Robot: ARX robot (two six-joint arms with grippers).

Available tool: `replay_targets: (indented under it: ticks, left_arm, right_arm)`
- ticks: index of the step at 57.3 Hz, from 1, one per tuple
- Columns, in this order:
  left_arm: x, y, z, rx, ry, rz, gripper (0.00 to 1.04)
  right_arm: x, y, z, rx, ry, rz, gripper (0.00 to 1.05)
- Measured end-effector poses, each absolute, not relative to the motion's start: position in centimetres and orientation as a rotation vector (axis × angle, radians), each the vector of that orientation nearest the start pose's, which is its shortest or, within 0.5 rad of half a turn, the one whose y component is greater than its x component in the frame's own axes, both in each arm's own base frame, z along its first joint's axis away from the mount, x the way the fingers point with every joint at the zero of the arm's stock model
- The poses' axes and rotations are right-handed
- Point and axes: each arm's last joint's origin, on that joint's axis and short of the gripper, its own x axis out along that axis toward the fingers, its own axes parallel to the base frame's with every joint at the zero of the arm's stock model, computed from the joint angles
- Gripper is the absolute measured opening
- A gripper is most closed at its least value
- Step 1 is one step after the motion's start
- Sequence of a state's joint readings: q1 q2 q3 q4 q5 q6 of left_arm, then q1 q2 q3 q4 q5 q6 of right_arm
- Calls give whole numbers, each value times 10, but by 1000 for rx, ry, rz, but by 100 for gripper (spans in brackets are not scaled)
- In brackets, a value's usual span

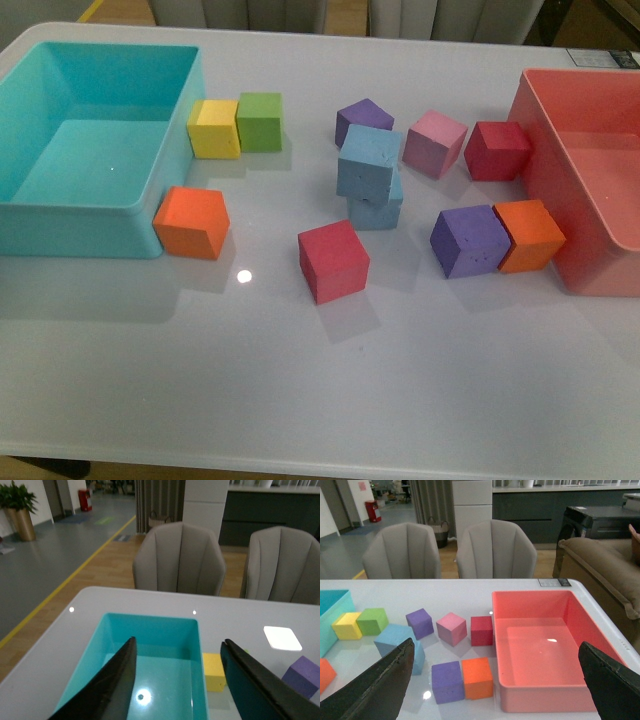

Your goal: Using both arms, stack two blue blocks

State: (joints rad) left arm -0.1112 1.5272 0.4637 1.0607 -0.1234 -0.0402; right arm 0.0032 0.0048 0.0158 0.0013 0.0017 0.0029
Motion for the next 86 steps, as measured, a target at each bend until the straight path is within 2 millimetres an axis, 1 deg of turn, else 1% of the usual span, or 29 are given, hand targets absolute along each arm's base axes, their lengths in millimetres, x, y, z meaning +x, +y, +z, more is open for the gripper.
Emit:
replay_targets:
  ticks: [3, 6, 7, 8, 15, 18, 20, 25, 46, 58, 71, 86]
  left_arm:
    - [260, -24, 182, -29, -14, 3, 40]
    - [250, -22, 179, -22, -7, -1, 31]
    - [244, -20, 176, -20, 2, -2, 26]
    - [243, -20, 175, -18, 4, -2, 24]
    - [222, -15, 169, -17, -5, -7, 1]
    - [210, -13, 163, -12, 11, -11, 2]
    - [203, -8, 161, -11, 19, -28, 2]
    - [191, 0, 162, -10, 12, 5, 2]
    - [157, 0, 163, -10, 13, -3, 2]
    - [143, 0, 164, -10, 11, -3, 2]
    - [128, 0, 170, -10, -12, -3, 2]
    - [119, 0, 172, -10, -16, -3, 2]
  right_arm:
    - [97, 0, 169, 3, -12, 3, 96]
    - [97, 0, 169, 2, -12, 4, 96]
    - [97, 0, 169, 2, -12, 3, 96]
    - [97, 0, 169, 2, -12, 3, 96]
    - [97, 0, 169, 3, -12, 3, 96]
    - [97, 0, 169, 3, -12, 2, 96]
    - [97, 0, 169, 2, -12, 3, 96]
    - [97, 0, 169, 3, -12, 3, 96]
    - [97, 0, 169, 3, -12, 3, 96]
    - [97, 0, 169, 3, -12, 3, 96]
    - [97, 0, 169, 3, -12, 3, 96]
    - [97, 0, 169, 3, -12, 3, 96]
